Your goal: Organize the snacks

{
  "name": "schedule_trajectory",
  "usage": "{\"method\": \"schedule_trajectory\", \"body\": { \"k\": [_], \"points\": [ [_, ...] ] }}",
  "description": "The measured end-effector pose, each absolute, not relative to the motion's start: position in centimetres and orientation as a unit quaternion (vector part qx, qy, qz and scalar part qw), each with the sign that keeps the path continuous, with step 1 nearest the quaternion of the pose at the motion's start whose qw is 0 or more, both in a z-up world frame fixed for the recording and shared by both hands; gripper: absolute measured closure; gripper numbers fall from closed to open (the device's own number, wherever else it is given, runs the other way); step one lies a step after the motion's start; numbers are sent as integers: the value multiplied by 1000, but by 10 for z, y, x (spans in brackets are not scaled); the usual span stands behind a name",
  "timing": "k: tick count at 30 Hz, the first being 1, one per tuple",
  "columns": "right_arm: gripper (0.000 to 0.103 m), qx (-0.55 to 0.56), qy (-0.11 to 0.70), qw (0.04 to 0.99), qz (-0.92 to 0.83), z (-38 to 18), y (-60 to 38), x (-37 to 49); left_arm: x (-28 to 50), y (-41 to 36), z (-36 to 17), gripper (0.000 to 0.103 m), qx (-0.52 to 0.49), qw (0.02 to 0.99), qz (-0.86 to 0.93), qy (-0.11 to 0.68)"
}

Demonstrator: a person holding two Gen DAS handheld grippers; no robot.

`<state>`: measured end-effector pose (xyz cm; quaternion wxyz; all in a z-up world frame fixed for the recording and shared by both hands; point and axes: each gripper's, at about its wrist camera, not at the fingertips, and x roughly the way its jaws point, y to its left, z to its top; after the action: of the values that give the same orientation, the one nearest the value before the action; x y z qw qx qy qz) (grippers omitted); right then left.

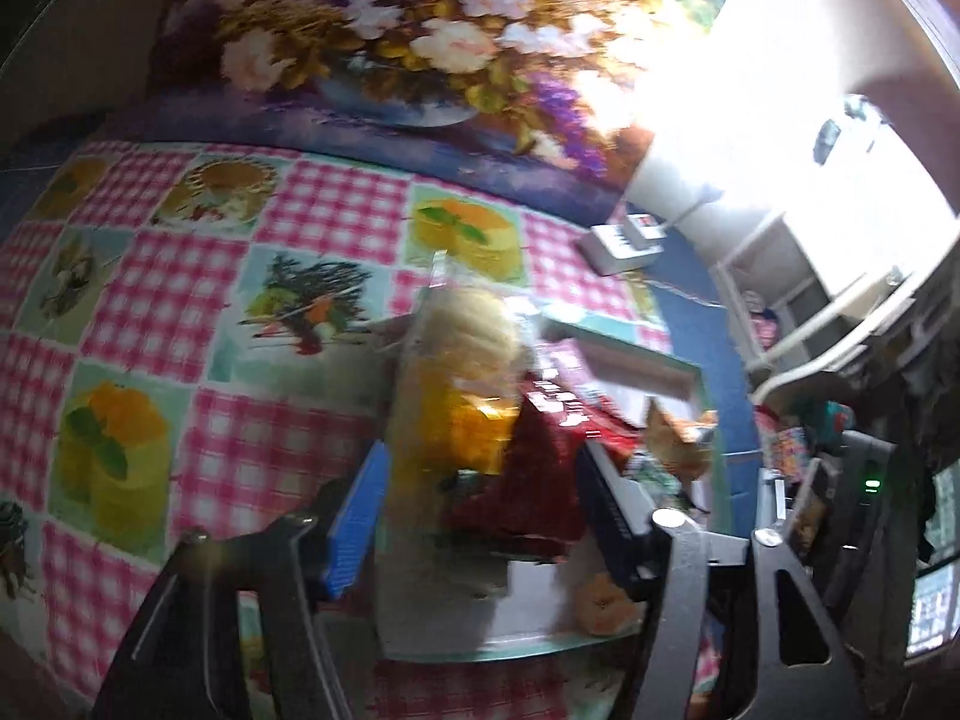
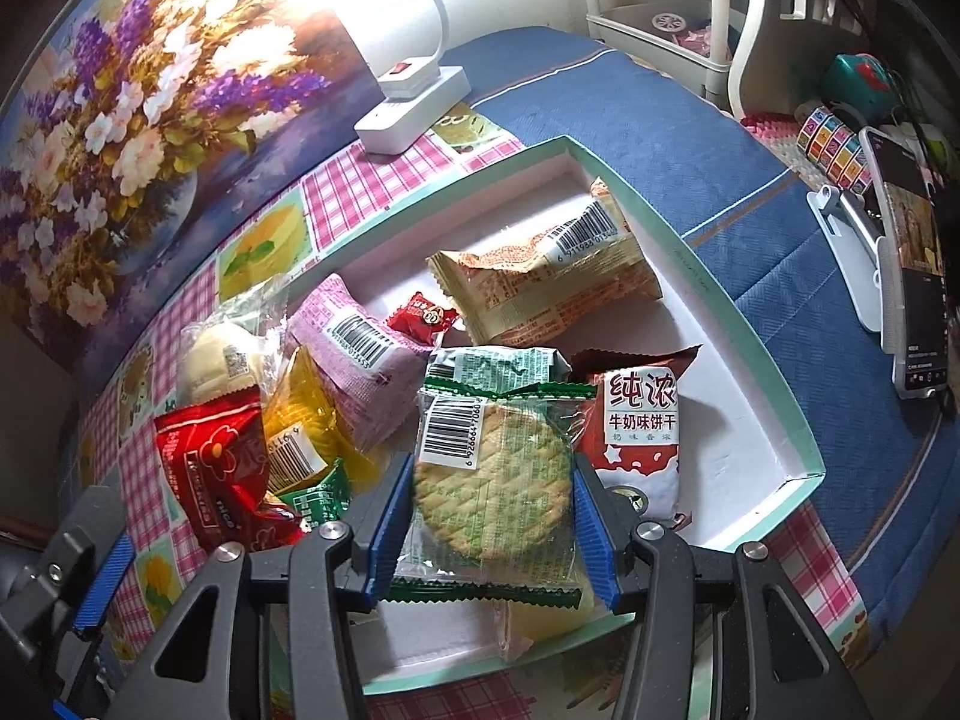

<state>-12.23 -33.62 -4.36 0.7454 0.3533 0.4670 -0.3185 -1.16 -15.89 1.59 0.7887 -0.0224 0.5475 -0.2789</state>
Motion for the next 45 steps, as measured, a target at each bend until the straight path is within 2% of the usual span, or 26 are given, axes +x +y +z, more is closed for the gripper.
{"method": "schedule_trajectory", "body": {
  "k": [5,8,10,12,15,17,22,23,32,45],
  "points": [
    [44,336,473,749,-319,-43,-334,-118,-5,-150,6,26,-8,795,-234,559],
    [41,334,474,750,-318,-43,-334,-118,-3,-145,3,16,-3,800,-219,558],
    [36,332,472,752,-319,-43,-334,-118,-2,-144,3,16,0,803,-213,557],
    [24,331,470,753,-320,-42,-333,-118,-1,-143,2,15,5,806,-207,555],
    [20,327,468,756,-321,-41,-333,-118,-1,-142,0,13,11,808,-198,554],
    [15,326,466,757,-322,-41,-334,-119,0,-142,-1,5,14,810,-193,554],
    [11,325,456,760,-330,-39,-335,-122,2,-141,-5,5,22,811,-182,555],
    [1,325,453,761,-332,-39,-335,-123,2,-140,-6,5,25,811,-179,556],
    [0,323,428,764,-359,-27,-340,-132,4,-140,-13,5,50,813,-154,560],
    [0,267,411,810,-321,8,-291,-136,-16,-122,17,5,123,839,-118,517]
  ]
}}
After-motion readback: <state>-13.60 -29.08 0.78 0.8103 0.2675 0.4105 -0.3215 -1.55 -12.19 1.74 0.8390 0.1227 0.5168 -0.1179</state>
